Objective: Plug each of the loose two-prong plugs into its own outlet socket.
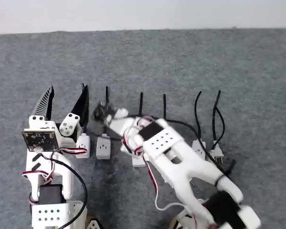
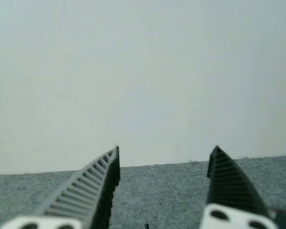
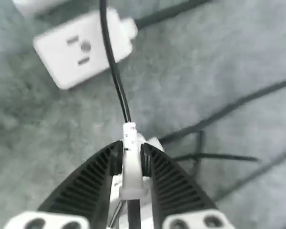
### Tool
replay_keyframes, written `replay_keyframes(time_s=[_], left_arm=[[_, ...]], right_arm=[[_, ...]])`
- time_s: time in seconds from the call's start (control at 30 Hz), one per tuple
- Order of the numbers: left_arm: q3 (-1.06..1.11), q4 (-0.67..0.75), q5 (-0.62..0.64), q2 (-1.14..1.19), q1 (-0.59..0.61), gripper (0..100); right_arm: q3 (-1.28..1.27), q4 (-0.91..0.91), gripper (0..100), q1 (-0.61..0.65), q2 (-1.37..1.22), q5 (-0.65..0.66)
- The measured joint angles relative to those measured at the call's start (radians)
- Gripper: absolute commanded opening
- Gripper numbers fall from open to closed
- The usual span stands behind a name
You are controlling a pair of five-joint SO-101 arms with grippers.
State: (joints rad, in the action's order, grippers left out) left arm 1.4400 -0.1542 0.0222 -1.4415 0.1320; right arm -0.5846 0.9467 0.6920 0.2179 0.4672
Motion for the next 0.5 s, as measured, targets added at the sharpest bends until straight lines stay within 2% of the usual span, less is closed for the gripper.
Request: replay_keyframes(time_s=[0.1,0.27,0.5], left_arm=[[0.0,0.0,0.0,0.0,0.0,29],[0.0,0.0,0.0,0.0,0.0,29],[0.0,0.0,0.0,0.0,0.0,29]], right_arm=[[-0.032,-0.012,0.8,0.003,0.046,-0.002],[-0.269,-0.307,0.8,0.003,-0.035,0.051],[-0.17,-0.124,0.8,-0.008,0.003,0.014]])
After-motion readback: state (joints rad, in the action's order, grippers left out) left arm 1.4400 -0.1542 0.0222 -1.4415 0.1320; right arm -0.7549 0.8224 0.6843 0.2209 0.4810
